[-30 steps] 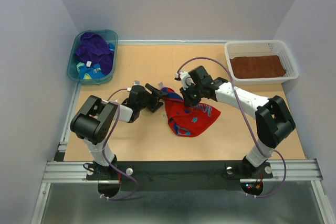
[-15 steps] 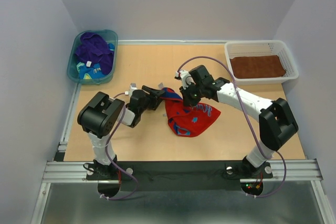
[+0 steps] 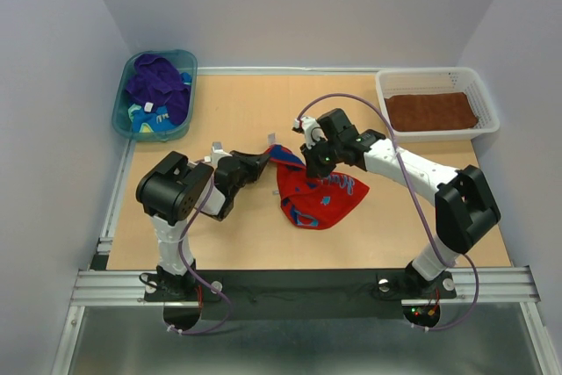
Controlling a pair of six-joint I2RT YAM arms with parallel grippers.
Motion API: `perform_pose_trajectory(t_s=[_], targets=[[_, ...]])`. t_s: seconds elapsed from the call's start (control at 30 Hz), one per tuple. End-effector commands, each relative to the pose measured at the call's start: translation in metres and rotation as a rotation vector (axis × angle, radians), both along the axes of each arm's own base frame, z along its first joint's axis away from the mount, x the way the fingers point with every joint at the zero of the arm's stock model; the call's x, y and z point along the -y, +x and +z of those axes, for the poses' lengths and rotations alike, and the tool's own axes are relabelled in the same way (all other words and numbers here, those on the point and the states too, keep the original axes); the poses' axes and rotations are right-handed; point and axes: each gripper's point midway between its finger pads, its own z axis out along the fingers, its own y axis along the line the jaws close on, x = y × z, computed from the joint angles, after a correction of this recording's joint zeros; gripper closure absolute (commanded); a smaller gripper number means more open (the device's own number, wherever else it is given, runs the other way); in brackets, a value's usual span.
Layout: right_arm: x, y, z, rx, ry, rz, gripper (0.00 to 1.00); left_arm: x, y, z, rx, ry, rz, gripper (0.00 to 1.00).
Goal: Fold and stack the towels
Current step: Flatten out the crumpled towel
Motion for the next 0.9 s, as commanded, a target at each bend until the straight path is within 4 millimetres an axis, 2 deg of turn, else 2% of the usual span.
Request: perform_pose_trajectory(t_s=[0.0, 0.03, 0.13, 0.17, 0.2, 0.3, 0.33, 0.37, 0.4, 0.43, 0.5, 0.53, 0.57, 0.6, 0.63, 0.7, 0.73, 0.77, 0.8, 0.83, 0.87], targets=[[-0.006, -0.004, 0.021, 0.036, 0.038, 0.012, 1.00, -0.001, 0.011, 0.040, 0.169, -0.043, 0.027, 0.96], [-0.005, -0.002, 0.023, 0.046, 0.035, 0.006, 0.99, -0.004, 0.013, 0.045, 0.191, -0.035, 0.030, 1.00], [-0.001, 0.006, 0.030, 0.082, 0.013, -0.020, 1.00, -0.010, 0.016, 0.063, 0.238, -0.024, 0.041, 1.00], [0.003, 0.015, 0.039, 0.126, -0.002, -0.052, 0.99, -0.018, 0.019, 0.064, 0.238, 0.004, 0.054, 1.00], [0.007, 0.021, 0.044, 0.155, -0.018, -0.065, 1.00, -0.022, 0.022, 0.081, 0.276, 0.006, 0.062, 1.00], [0.020, 0.047, 0.070, 0.276, -0.085, -0.154, 0.99, -0.042, 0.030, 0.108, 0.326, 0.087, 0.088, 1.00], [0.033, 0.058, 0.076, 0.328, -0.143, -0.198, 1.00, -0.045, 0.038, 0.127, 0.360, 0.106, 0.097, 1.00], [0.037, 0.064, 0.082, 0.356, -0.165, -0.217, 0.99, -0.048, 0.042, 0.139, 0.384, 0.141, 0.098, 1.00], [0.038, 0.074, 0.101, 0.404, -0.165, -0.238, 0.99, -0.053, 0.046, 0.154, 0.411, 0.174, 0.110, 1.00], [0.045, 0.081, 0.107, 0.446, -0.207, -0.254, 1.00, -0.058, 0.052, 0.183, 0.466, 0.246, 0.119, 1.00], [0.051, 0.092, 0.124, 0.504, -0.235, -0.279, 1.00, -0.063, 0.059, 0.214, 0.513, 0.318, 0.135, 1.00], [0.056, 0.102, 0.144, 0.566, -0.256, -0.306, 1.00, -0.064, 0.063, 0.244, 0.564, 0.389, 0.135, 1.00], [0.058, 0.107, 0.154, 0.595, -0.268, -0.318, 1.00, -0.064, 0.064, 0.258, 0.587, 0.415, 0.136, 1.00], [0.060, 0.113, 0.160, 0.624, -0.293, -0.318, 1.00, -0.064, 0.064, 0.291, 0.637, 0.436, 0.141, 1.00], [0.059, 0.120, 0.187, 0.677, -0.271, -0.340, 1.00, -0.066, 0.065, 0.304, 0.666, 0.481, 0.144, 1.00], [0.062, 0.127, 0.213, 0.738, -0.275, -0.365, 0.99, -0.069, 0.062, 0.332, 0.713, 0.516, 0.161, 1.00], [0.062, 0.132, 0.235, 0.786, -0.262, -0.373, 1.00, -0.072, 0.056, 0.362, 0.758, 0.524, 0.178, 1.00], [0.064, 0.133, 0.250, 0.814, -0.257, -0.385, 1.00, -0.075, 0.053, 0.376, 0.788, 0.562, 0.185, 1.00], [0.065, 0.133, 0.261, 0.837, -0.249, -0.389, 1.00, -0.077, 0.048, 0.390, 0.814, 0.572, 0.194, 1.00], [0.066, 0.132, 0.272, 0.862, -0.246, -0.387, 1.00, -0.081, 0.038, 0.414, 0.853, 0.579, 0.211, 1.00], [0.070, 0.130, 0.295, 0.900, -0.216, -0.401, 1.00, -0.084, 0.031, 0.426, 0.875, 0.589, 0.219, 1.00]])
